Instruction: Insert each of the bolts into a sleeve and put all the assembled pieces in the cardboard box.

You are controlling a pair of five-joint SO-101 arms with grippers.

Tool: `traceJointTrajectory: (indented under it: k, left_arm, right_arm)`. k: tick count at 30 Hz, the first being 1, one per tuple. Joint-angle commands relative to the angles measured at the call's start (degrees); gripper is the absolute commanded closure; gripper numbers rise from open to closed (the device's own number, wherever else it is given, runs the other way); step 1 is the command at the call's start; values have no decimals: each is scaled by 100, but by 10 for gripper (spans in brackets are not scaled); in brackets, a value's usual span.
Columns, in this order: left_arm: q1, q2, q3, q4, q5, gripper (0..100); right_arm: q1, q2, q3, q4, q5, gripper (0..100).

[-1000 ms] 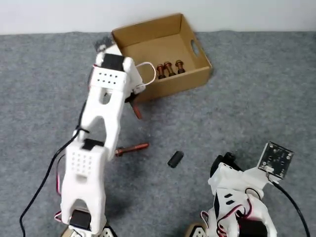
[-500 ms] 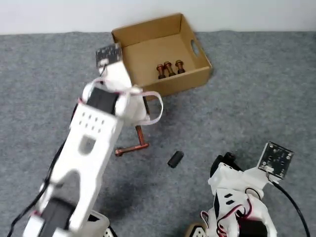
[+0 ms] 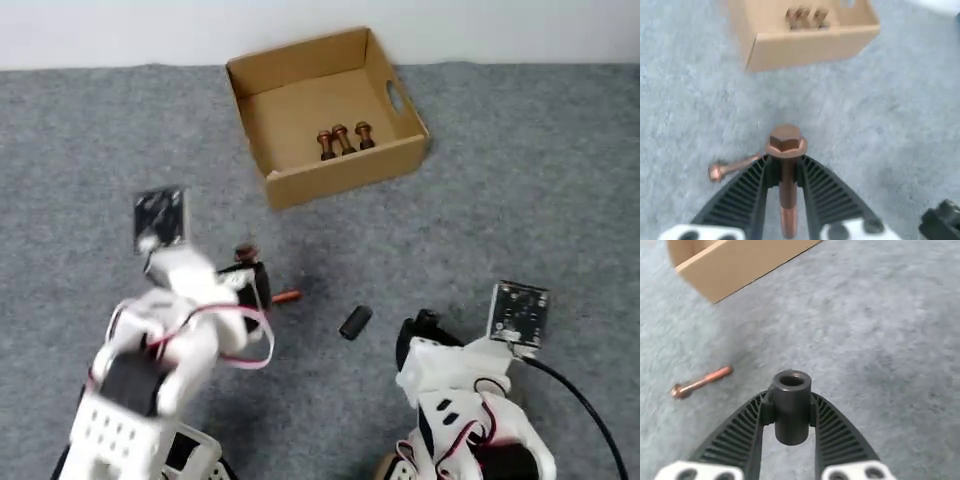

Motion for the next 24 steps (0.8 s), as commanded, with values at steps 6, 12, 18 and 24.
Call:
traceJointTrajectory:
  k: [6, 12, 18, 24]
  left_arm:
    - [132, -2145, 936, -818, -273, 995]
    - [659, -2971, 1086, -1415, -290, 995]
    - [1011, -3393, 1086, -1547, 193, 995]
    - [1433, -3411, 1077, -1547, 237, 995]
  right_arm:
    - [-1745, 31, -149, -277, 738, 990]
    - [-2070, 48, -114, -1086, 1732, 990]
    - [-2651, 66, -105, -1455, 2848, 990]
    - [-3310, 66, 88, -1578, 2927, 990]
